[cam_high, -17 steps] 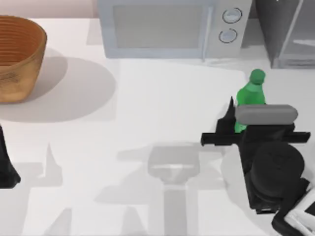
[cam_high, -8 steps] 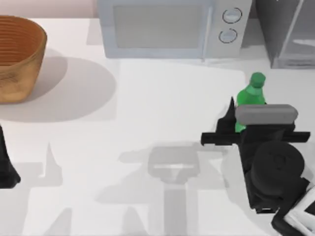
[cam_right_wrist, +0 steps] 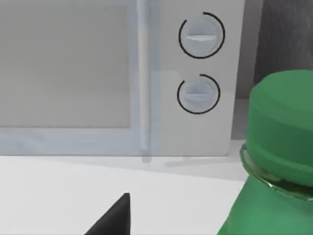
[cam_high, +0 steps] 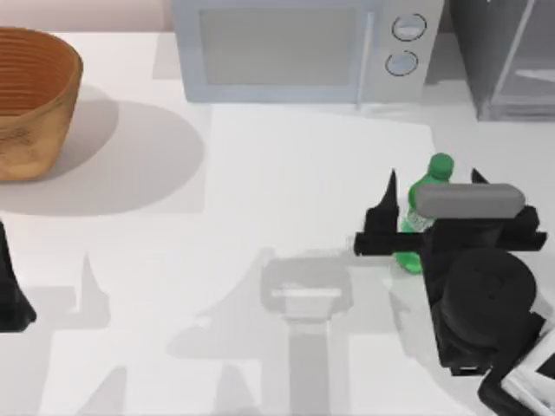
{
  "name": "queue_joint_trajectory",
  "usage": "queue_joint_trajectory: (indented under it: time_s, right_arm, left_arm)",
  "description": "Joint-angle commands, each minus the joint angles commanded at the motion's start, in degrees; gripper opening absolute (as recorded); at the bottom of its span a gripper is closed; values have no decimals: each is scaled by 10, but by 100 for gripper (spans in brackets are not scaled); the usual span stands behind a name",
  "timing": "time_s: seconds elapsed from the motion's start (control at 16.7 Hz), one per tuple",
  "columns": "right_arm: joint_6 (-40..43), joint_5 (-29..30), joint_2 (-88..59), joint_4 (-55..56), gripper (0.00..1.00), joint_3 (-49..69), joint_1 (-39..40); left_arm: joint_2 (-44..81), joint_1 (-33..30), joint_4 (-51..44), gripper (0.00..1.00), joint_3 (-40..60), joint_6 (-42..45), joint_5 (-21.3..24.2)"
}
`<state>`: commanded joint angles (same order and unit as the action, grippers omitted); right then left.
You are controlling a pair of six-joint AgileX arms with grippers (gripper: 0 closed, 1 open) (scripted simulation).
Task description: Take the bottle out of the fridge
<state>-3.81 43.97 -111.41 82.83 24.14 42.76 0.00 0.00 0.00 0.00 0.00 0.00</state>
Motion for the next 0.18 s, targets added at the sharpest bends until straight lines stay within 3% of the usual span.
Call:
queue_joint_trajectory:
  time_s: [0.18]
  right_arm:
    - [0, 0, 0, 0, 100, 0, 0]
  left_arm:
    - [0, 0, 0, 100, 0, 0, 0]
